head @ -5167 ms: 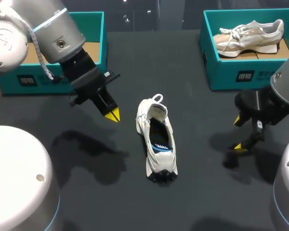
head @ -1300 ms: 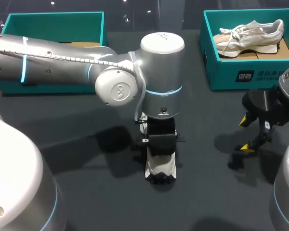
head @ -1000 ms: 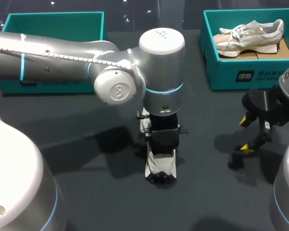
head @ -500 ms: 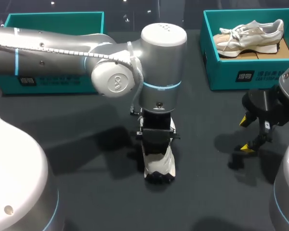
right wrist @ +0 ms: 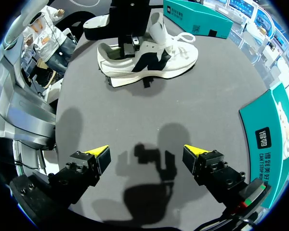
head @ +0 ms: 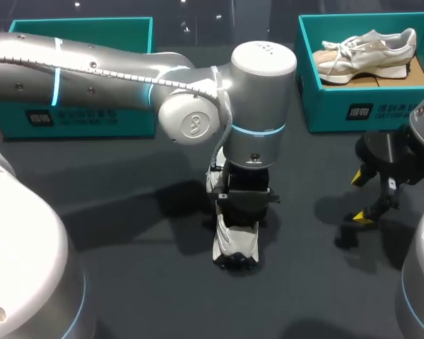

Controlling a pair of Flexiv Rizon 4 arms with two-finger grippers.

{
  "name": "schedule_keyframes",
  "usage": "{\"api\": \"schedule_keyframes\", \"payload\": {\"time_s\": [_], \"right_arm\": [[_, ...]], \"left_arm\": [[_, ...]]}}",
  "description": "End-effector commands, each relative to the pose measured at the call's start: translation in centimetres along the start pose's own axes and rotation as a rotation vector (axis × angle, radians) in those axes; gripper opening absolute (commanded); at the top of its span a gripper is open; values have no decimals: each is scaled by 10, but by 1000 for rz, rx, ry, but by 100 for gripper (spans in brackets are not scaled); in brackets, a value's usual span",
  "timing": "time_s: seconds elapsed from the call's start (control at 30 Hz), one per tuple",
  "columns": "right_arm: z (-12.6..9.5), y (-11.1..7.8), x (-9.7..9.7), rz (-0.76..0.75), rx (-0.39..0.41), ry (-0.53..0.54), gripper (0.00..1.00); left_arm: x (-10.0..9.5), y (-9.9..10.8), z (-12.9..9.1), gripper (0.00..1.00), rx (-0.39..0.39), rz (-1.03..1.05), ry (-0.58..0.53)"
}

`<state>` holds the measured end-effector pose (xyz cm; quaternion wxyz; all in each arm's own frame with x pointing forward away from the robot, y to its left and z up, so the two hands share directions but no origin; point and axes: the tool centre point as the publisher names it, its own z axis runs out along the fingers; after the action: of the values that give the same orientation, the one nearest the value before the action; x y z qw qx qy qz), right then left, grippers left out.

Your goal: Take the shoe out of the shoebox, open the shoe tongue, remove and reinsert the insole, then place the shoe into the shoebox

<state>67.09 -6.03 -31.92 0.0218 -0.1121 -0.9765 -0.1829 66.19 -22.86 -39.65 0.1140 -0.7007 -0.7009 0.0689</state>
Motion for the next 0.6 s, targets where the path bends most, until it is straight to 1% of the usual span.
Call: {"api": "schedule_keyframes", "payload": {"time_s": [0.03, 0.1, 0.17, 0.27, 0.4, 0.53, 0.6], "right_arm": [[0, 0, 1, 0, 2, -2, 100], [0, 0, 1, 0, 2, -2, 100], [0, 0, 1, 0, 2, -2, 100], [0, 0, 1, 0, 2, -2, 100], [0, 0, 1, 0, 2, -2, 100], [0, 0, 1, 0, 2, -2, 100], [0, 0, 1, 0, 2, -2, 100]], "left_arm": [[8, -11, -16, 0, -11, 33, -50], [8, -16, -19, 0, -8, 45, -63], [8, -18, -16, 0, -3, 50, -64], [7, -16, 1, 0, 20, 47, -52], [5, -6, 17, 0, 10, -3, -70], [4, 4, 20, 0, -18, -38, -73], [4, 9, 18, 0, -34, -46, -68]]}}
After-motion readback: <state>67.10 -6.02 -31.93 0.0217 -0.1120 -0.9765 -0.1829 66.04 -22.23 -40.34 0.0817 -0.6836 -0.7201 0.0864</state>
